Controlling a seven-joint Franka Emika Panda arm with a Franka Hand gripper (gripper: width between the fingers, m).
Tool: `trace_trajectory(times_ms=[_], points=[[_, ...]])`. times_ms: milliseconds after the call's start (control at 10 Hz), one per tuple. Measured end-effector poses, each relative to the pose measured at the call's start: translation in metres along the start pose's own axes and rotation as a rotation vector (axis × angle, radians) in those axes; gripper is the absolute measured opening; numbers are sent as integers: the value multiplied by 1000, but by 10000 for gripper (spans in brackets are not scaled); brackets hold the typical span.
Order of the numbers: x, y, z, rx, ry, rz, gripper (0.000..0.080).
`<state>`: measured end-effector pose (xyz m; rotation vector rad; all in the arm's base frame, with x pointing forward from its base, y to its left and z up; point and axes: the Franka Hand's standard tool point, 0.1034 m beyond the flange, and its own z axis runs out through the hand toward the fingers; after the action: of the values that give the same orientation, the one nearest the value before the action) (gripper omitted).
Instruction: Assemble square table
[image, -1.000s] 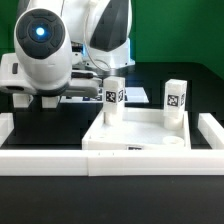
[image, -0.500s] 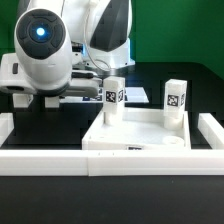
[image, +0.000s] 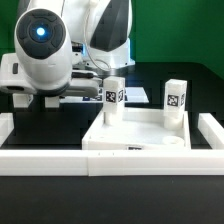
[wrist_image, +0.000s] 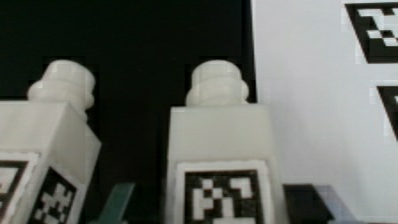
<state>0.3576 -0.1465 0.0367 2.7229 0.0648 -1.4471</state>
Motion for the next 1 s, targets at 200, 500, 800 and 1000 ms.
trace_trajectory(times_ms=[200, 500, 800, 1000], points=[[-20, 12, -35, 14, 32, -20, 285], [-29, 21, -60, 15, 116, -33, 285], [-16, 15, -84, -29, 346, -43, 285], [-16, 1, -128, -64, 432, -44, 285]])
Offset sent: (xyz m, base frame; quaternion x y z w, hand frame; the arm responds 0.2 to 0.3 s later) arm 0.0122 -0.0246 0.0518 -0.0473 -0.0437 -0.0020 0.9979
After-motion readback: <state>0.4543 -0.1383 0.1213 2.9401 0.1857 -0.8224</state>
